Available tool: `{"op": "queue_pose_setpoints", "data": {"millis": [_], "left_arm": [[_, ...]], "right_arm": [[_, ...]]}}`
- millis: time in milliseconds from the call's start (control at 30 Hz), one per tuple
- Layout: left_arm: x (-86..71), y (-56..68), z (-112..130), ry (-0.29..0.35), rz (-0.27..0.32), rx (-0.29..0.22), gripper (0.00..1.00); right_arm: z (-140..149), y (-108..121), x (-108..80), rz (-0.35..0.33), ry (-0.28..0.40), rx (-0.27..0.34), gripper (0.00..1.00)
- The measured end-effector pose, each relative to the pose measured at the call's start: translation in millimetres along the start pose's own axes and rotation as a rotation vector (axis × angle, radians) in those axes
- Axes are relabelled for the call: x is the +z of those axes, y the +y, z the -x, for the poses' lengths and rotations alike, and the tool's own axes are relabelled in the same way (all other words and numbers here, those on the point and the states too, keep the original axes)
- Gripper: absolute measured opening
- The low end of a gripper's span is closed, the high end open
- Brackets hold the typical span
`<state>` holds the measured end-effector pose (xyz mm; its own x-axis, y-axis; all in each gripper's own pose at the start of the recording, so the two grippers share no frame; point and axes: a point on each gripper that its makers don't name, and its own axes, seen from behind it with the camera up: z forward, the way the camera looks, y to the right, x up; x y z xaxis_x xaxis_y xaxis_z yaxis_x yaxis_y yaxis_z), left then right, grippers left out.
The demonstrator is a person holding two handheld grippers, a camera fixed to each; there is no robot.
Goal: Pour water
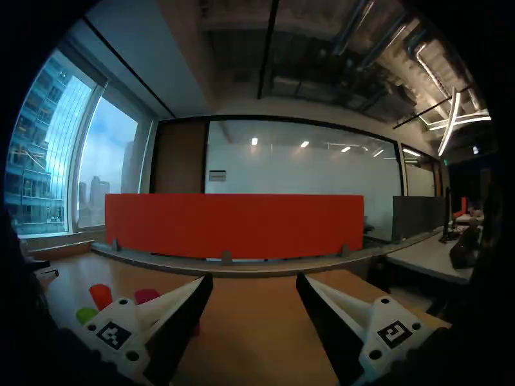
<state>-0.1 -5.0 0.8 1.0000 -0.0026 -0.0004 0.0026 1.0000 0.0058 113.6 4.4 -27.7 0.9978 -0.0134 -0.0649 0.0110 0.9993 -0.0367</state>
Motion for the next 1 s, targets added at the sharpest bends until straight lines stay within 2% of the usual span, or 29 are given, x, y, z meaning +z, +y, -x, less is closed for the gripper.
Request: {"op": "queue_pose_setpoints", "data": {"millis": [567,800,1000], "left_arm": [[0.4,0.3,1,-0.001,0.000,0.001,0.99],[0.7,-0.1,0,-0.001,0.000,0.001,0.99],[0.6,-0.4,1,-0.001,0.000,0.001,0.99]], "right_arm": [[13,2,0.4,-0.024,0.024,-0.040,1.00],[20,2,5.0,-0.035,0.045,-0.011,1.00],[40,0,12.5,-0.044,0.041,0.018,1.00]]}}
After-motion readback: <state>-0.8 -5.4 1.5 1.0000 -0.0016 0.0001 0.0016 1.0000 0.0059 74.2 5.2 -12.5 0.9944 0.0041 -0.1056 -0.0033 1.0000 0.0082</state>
